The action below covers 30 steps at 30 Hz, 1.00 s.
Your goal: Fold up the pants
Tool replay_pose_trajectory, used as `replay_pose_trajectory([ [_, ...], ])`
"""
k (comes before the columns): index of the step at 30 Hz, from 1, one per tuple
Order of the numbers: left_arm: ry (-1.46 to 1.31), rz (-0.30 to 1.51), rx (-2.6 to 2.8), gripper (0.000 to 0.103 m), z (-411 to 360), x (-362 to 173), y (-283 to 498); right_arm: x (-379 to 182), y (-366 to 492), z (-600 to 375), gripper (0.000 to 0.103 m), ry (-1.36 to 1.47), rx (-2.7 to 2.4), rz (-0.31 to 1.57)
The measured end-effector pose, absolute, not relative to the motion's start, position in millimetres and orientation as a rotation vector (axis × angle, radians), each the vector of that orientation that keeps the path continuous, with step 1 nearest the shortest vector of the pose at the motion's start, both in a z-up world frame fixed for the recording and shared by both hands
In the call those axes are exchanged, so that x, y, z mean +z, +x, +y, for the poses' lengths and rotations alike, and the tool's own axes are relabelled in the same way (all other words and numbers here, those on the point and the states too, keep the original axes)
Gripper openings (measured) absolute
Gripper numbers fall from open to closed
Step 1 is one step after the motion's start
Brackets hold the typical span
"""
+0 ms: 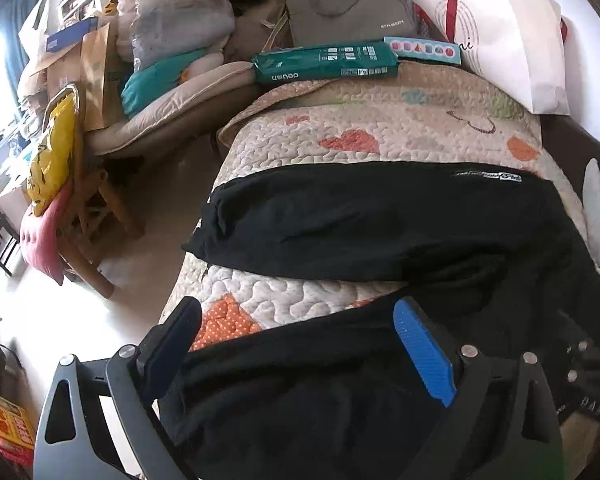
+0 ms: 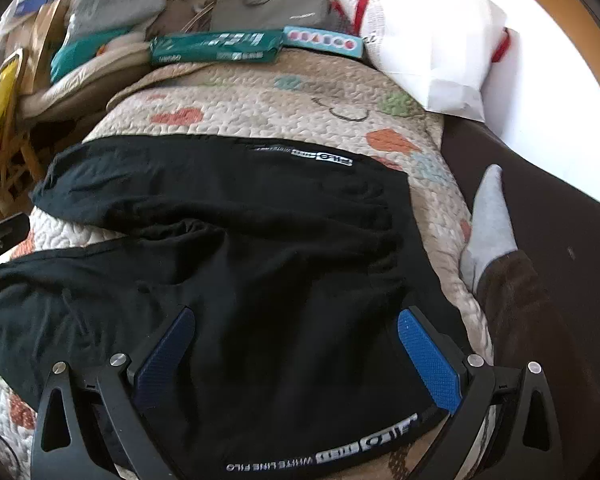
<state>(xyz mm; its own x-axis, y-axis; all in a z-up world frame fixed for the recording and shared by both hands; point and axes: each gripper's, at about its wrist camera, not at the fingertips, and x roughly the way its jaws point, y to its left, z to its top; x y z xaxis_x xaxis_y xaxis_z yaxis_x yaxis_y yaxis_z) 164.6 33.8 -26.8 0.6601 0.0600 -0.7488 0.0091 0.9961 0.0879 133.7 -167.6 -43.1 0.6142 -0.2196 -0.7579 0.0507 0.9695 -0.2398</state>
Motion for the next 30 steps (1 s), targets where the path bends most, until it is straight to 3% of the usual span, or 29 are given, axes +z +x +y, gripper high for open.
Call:
replay_pose_trajectory([
  [30, 0.025, 0.974, 0.010, 0.097, 50.2, -63.2, 189.9, -76.9, 190.7, -162.4, 0.103, -0.185, -0.097, 0.978],
])
